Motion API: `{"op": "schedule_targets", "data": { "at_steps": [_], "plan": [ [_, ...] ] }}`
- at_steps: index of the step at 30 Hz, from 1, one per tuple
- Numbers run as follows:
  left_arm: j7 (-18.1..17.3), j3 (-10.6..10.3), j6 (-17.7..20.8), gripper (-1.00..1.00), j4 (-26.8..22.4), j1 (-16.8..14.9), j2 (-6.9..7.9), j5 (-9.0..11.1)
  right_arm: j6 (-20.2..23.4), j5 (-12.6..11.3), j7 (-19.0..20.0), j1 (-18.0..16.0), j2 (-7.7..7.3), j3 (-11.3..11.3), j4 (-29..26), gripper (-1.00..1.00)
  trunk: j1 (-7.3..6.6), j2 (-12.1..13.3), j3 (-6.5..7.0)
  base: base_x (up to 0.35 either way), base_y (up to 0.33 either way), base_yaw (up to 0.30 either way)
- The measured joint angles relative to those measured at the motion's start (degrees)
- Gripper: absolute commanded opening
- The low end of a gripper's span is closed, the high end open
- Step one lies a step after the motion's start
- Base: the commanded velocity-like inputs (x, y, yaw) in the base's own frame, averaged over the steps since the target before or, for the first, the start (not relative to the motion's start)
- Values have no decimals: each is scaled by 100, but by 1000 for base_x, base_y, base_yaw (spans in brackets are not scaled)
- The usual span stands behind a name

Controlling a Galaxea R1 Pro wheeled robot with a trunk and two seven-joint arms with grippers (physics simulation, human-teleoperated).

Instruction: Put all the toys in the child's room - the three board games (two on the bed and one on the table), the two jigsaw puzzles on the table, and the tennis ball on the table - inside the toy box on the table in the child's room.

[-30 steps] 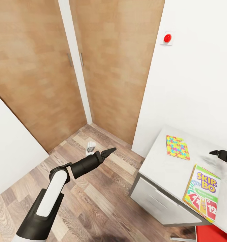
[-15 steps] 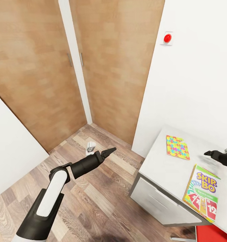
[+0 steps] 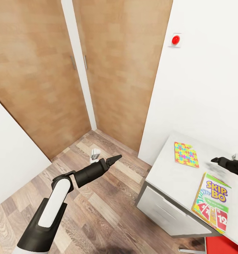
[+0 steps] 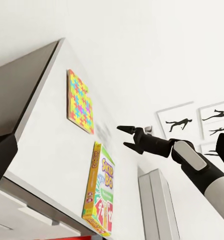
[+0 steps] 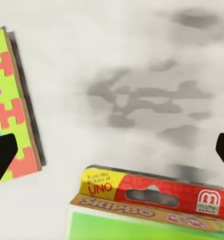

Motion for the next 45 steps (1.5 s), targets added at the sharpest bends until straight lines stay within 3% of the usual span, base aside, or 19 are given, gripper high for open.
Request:
{"op": "schedule_targets", "data": {
  "at_steps": [18,45],
  "plan": [
    [0,0,0,100,0,0,0,-4,14,-1,368,-11,-55,-13,-25,100,0,0,-121,0,0,0],
    [3,0,0,100,2,0,0,-5,2,-1,442,59,-26,17,-29,100,0,0,-350,0,0,0]
  ]
}}
